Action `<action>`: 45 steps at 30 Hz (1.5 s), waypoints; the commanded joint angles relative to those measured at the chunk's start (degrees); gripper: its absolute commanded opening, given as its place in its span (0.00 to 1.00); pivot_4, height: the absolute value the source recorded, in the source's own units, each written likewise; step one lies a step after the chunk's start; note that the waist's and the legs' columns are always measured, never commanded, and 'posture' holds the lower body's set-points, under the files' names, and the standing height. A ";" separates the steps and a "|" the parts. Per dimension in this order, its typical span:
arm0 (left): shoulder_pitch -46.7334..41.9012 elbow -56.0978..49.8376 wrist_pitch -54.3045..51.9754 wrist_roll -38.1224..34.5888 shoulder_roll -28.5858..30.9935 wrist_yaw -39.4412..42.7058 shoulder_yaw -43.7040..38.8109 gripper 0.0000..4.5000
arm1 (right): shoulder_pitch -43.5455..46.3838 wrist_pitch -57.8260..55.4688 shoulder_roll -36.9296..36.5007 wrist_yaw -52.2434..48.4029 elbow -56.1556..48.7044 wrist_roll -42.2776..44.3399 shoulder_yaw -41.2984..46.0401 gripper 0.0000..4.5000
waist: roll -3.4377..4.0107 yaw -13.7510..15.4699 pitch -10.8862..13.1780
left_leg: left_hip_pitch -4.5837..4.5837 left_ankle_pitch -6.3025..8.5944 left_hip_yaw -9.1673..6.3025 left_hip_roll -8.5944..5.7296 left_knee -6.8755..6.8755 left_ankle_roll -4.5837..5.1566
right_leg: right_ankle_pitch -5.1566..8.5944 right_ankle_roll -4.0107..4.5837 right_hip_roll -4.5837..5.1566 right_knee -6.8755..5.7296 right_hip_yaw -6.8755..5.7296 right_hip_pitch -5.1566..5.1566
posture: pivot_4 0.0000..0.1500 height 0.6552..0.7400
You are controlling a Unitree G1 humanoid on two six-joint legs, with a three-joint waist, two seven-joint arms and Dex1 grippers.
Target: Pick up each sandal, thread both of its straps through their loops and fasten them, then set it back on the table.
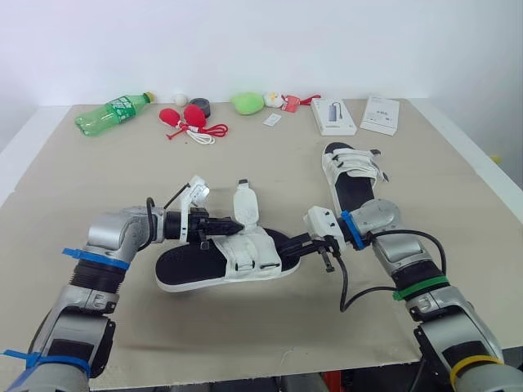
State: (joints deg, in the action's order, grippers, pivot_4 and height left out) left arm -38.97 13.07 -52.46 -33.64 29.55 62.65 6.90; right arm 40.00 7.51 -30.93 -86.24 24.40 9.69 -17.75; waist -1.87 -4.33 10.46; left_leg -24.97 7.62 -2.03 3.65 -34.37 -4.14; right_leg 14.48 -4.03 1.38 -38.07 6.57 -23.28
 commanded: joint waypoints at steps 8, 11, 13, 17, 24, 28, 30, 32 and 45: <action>-4.84 -0.16 -6.47 -3.72 1.40 -0.58 -6.67 0.45 | -0.69 -0.17 -1.10 0.05 -0.24 -1.83 -0.30 0.00 | 0.00 -0.01 0.01 | -0.03 0.00 -0.02 0.00 0.01 0.00 | -0.12 -0.21 -0.01 0.00 -0.01 -0.03 | 1.00 1.00; -5.15 0.04 -7.73 -3.91 2.32 -1.34 -7.52 0.74 | -0.79 -0.14 -1.23 0.03 -0.29 -1.87 -0.30 0.00 | 0.00 -0.01 0.01 | -0.03 0.00 -0.03 0.00 0.01 0.00 | -0.12 -0.22 -0.01 0.00 -0.02 -0.03 | 1.00 1.00; -6.08 3.12 -8.95 -3.67 1.78 -3.55 -8.90 0.94 | -0.80 0.00 -1.26 0.01 -0.21 -1.92 -0.34 0.00 | 0.00 -0.01 0.01 | -0.03 0.00 -0.03 0.00 0.01 0.00 | -0.13 -0.22 -0.01 0.00 -0.02 -0.03 | 1.00 1.00; -8.73 10.34 -9.82 -4.40 -1.71 -8.99 -13.63 0.98 | -0.76 0.35 -1.26 -0.05 0.06 -1.97 -0.41 0.00 | 0.00 0.06 0.01 | -0.03 0.00 -0.05 -0.01 -0.01 0.00 | -0.13 -0.22 0.00 0.00 -0.04 -0.01 | 1.00 1.00; -15.07 20.72 -8.59 -2.66 -5.78 -10.18 -14.46 0.98 | -0.65 0.92 -1.15 0.08 0.49 -2.08 -0.54 0.00 | 0.00 0.04 0.01 | -0.08 0.00 -0.12 -0.03 -0.02 0.00 | -0.15 -0.27 -0.01 0.00 -0.10 -0.02 | 1.00 1.00; -19.71 29.28 -8.27 -1.88 -8.05 -9.48 -15.09 0.98 | -0.66 1.07 -1.04 0.34 0.50 -2.16 -0.56 0.00 | 0.00 0.04 0.01 | -0.09 -0.01 -0.17 -0.06 -0.03 0.00 | -0.16 -0.29 -0.01 0.00 -0.13 0.00 | 1.00 1.00; -22.92 36.09 -6.35 -0.93 -9.61 -11.31 -16.46 0.98 | -0.88 0.94 -1.09 0.49 0.09 -2.11 -0.55 0.00 | 0.00 0.02 0.01 | -0.09 -0.01 -0.18 -0.06 -0.04 -0.01 | -0.16 -0.29 -0.01 0.00 -0.14 0.00 | 1.00 1.00; -25.68 41.51 -4.70 0.01 -10.98 -11.70 -17.13 0.98 | -1.15 0.81 -1.15 0.64 -0.32 -2.07 -0.54 0.00 | 0.00 0.02 0.01 | -0.09 -0.01 -0.20 -0.08 -0.03 -0.01 | -0.16 -0.29 -0.01 0.00 -0.15 0.00 | 1.00 1.00; -33.44 59.00 10.79 3.30 -15.47 -21.71 -25.40 0.98 | -2.02 0.10 -1.95 1.57 -1.95 -2.08 -0.17 0.00 | 0.00 0.00 0.01 | -0.13 -0.02 -0.38 -0.13 0.01 -0.03 | -0.12 -0.33 -0.01 0.01 -0.21 0.01 | 1.00 1.00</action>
State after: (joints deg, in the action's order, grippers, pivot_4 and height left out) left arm -71.03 71.75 -43.50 -31.11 14.26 41.11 -17.57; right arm 38.84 8.03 -31.58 -84.93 22.42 9.67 -17.71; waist -1.87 -4.34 10.47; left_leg -25.10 7.60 -2.41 3.51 -34.35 -4.18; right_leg 14.36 -4.36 1.38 -38.07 6.35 -23.27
